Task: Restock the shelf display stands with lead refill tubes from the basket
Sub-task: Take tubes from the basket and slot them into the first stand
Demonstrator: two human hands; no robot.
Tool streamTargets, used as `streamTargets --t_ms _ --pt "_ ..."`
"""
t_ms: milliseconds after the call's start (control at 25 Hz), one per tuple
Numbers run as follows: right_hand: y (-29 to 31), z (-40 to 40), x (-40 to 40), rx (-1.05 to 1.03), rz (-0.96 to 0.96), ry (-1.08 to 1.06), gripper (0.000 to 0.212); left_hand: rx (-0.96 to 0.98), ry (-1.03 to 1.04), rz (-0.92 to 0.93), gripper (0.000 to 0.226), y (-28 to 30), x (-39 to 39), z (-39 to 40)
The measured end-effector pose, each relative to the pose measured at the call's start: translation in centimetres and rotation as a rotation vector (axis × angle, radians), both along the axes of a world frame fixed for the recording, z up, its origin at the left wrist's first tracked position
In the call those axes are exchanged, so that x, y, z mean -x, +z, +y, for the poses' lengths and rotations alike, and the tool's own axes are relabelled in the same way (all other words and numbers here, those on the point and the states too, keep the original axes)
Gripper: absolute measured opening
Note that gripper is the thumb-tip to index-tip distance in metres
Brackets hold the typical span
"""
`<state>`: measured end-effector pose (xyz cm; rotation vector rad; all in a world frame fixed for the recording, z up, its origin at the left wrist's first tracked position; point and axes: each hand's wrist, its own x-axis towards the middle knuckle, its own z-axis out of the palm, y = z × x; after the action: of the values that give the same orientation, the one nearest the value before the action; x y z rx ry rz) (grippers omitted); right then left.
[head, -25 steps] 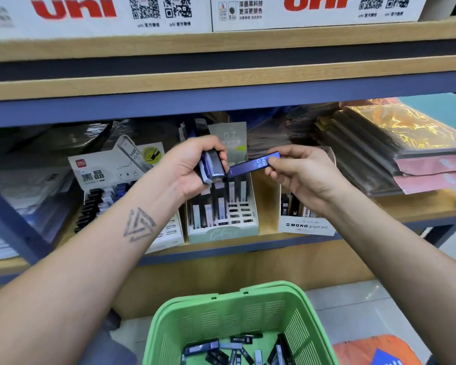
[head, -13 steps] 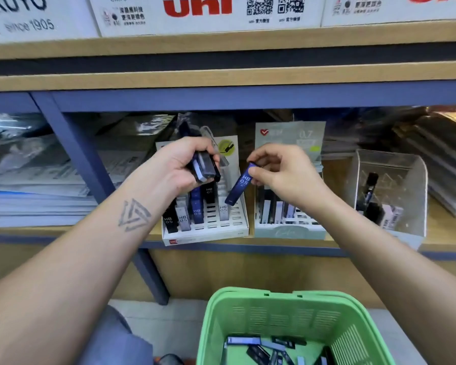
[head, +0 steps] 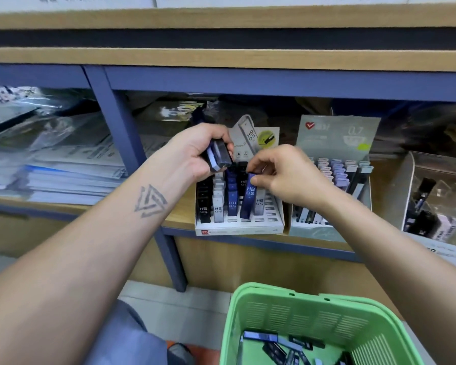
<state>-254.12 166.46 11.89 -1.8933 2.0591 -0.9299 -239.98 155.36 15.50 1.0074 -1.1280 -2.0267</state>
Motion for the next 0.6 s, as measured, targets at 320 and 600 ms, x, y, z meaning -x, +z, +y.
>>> streamTargets --t_ms 320,600 --pt "-3.1 -0.2 -2.3 0.142 0.072 0.03 0.009 0.031 0.01 -0.045 0.019 -0.5 -1.3 -0.6" --pt "-2.9 -0.7 -2.8 0.086 0.043 0.074 0.004 0.038 0.037 -0.039 0.022 -0.9 -1.7 -0.8"
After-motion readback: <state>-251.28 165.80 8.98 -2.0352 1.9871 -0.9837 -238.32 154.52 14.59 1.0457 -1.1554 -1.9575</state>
